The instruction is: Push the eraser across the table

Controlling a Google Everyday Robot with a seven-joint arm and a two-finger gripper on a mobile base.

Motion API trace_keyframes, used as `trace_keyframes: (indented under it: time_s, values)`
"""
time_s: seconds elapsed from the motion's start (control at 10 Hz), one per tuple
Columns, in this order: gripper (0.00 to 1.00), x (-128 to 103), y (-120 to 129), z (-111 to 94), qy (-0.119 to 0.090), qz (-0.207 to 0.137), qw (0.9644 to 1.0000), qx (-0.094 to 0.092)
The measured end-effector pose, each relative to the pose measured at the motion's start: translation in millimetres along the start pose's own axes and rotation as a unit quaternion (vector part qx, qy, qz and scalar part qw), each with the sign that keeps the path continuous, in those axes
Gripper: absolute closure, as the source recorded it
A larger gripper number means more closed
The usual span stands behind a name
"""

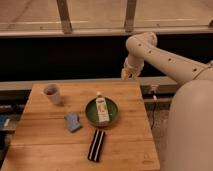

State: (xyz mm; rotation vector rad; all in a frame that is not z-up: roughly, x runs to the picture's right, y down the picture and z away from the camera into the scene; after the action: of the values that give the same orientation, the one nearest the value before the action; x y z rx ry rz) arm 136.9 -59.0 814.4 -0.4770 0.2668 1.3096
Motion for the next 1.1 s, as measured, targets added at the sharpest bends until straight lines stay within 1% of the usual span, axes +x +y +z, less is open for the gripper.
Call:
trace_keyframes:
  time_s: [0.3,0.4,0.6,0.8,0.9,1.0,1.1]
  values:
    - [0.99,0.2,-0.1,-0.5,0.000,0.000,1.0000,0.000]
    - [1.00,1.2,-0.5,-0.4,0.001,0.000,1.0000,0.000]
    - [1.00,20.1,-6.8,6.0,0.009,0.008,0.9999,-0.006]
    - [1.00,56.9,-19.0,14.4,0.024,0.022,0.9994,-0.011]
    - [1.00,85.2,-23.0,18.3,0.039,0.034,0.9986,-0.010]
    - [1.00,91.5,-21.5,19.5,0.043,0.035,0.9984,-0.009]
    - [1.00,113.4,-12.4,24.9,0.060,0.042,0.9973,-0.009]
